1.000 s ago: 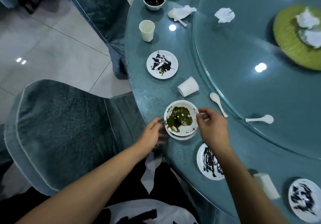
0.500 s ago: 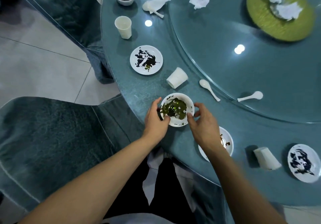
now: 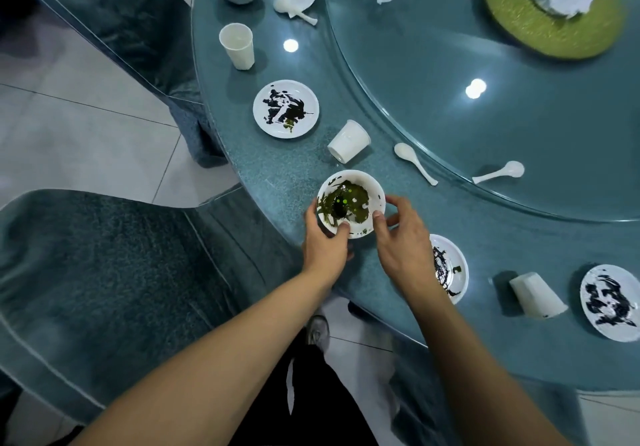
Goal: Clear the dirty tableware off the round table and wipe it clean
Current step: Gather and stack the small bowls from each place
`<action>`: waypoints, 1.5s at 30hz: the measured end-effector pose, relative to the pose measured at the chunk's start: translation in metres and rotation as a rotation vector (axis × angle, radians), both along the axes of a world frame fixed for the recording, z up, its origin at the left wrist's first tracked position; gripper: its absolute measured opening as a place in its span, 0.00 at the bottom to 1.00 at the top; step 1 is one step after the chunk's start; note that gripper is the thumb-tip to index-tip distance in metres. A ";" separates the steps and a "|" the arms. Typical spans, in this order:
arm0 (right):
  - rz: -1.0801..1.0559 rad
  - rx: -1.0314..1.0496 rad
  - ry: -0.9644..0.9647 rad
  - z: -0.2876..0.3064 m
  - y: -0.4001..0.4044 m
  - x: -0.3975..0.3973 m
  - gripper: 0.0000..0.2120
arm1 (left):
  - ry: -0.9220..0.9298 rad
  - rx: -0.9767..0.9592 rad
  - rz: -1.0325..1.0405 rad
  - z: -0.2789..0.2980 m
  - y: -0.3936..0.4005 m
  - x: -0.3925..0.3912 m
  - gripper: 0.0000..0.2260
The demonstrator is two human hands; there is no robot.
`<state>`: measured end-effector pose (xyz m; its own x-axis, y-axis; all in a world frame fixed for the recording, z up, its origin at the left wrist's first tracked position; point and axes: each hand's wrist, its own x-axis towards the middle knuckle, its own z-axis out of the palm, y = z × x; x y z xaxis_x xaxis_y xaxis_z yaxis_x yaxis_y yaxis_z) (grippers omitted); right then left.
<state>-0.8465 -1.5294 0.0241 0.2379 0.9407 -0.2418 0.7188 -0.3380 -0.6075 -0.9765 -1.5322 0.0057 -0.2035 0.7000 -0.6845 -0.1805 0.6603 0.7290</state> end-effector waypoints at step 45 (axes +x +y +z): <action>0.523 0.432 -0.148 0.060 -0.028 -0.121 0.18 | 0.848 0.450 -0.085 0.158 -0.109 -0.202 0.18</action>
